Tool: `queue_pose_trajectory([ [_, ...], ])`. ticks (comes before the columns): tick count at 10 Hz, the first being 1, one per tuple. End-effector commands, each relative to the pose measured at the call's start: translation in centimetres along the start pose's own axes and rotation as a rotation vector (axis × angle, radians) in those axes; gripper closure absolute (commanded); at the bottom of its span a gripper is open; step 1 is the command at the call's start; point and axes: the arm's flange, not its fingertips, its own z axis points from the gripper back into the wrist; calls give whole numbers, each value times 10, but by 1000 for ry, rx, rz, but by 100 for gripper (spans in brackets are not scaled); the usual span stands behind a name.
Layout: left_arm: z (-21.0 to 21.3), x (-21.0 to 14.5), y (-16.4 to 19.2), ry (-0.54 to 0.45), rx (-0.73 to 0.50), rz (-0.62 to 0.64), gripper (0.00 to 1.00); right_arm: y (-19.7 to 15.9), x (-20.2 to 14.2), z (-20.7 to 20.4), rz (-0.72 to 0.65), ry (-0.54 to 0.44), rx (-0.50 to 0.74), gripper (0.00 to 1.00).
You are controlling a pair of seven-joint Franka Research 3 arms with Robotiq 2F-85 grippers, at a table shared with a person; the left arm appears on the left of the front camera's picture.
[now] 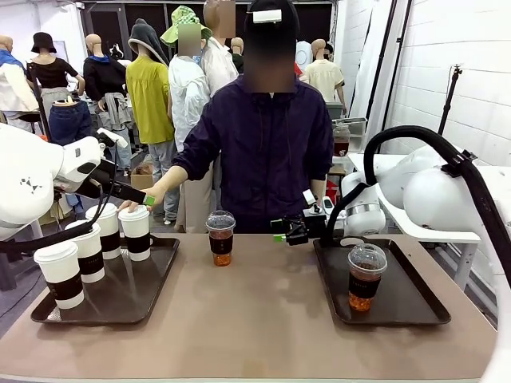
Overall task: Distribute the coffee onto the tray.
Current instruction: Pick up another iced Americano from the middle of the table and place it on the right Handle tray.
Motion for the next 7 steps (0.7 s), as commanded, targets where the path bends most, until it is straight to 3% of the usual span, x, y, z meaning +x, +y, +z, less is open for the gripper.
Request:
queue_pose_trajectory([
  [1, 0, 0, 1, 3, -2, 2, 0, -12, 5, -9, -29, -13, -17, 0],
  [3, 0, 0, 1, 3, -2, 2, 0, -14, 9, 6, -41, -17, -10, 0],
  [7, 0, 0, 1, 3, -2, 2, 0, -4, 4, -5, -7, -5, 6, 0],
])
